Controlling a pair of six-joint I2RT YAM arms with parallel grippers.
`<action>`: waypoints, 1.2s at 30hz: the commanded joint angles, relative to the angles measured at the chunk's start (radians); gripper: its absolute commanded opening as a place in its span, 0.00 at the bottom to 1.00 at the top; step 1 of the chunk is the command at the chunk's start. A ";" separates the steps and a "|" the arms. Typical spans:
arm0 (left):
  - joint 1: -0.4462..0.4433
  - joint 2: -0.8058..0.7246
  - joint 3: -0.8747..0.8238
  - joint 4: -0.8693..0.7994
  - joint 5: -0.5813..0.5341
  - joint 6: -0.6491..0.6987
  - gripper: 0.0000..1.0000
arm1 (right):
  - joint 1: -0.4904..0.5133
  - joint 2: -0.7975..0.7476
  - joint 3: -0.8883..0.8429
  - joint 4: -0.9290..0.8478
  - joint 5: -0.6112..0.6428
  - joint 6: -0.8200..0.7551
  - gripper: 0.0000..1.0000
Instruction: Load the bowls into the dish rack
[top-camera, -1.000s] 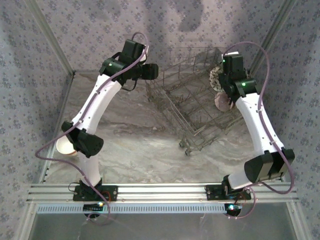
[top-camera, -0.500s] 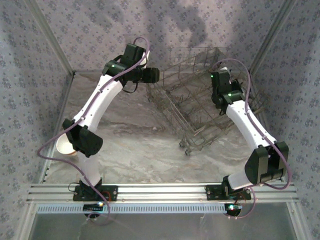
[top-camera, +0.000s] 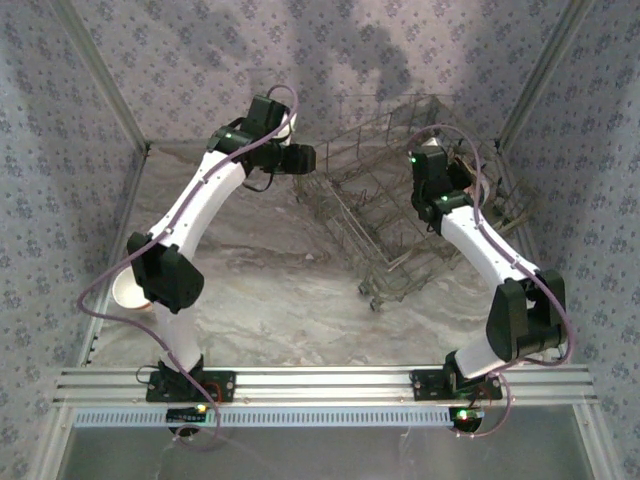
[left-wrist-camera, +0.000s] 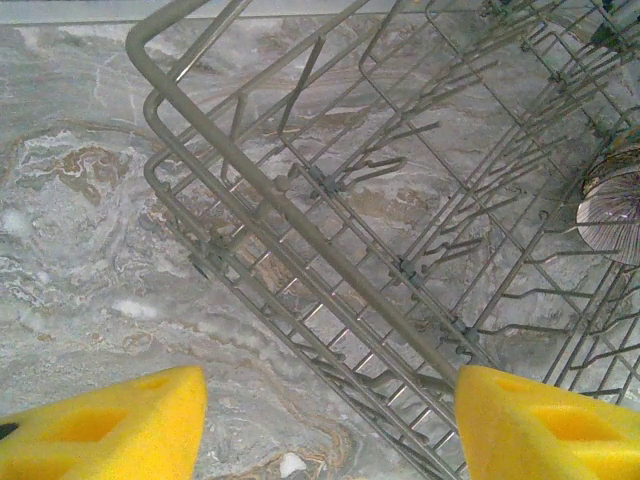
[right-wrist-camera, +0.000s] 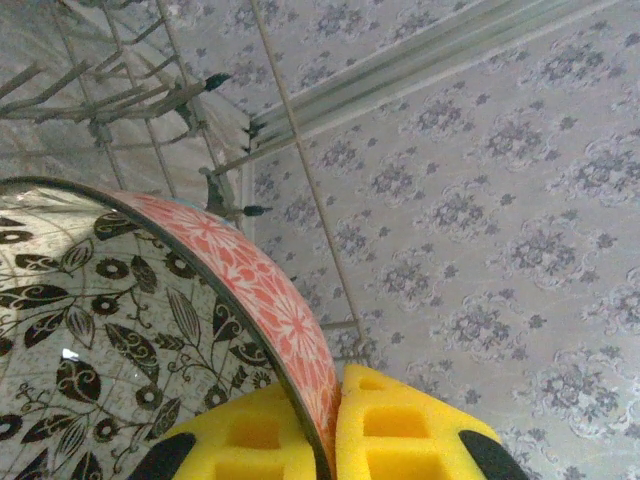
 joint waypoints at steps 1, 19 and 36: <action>0.007 -0.043 0.000 0.024 0.041 0.004 0.67 | 0.008 0.018 -0.031 0.123 0.053 -0.056 0.00; 0.010 0.009 0.039 -0.028 0.131 0.030 0.67 | 0.035 0.055 -0.143 0.382 0.100 -0.243 0.00; 0.012 0.016 0.033 -0.024 0.136 0.042 0.67 | 0.074 0.074 -0.211 0.411 0.172 -0.257 0.00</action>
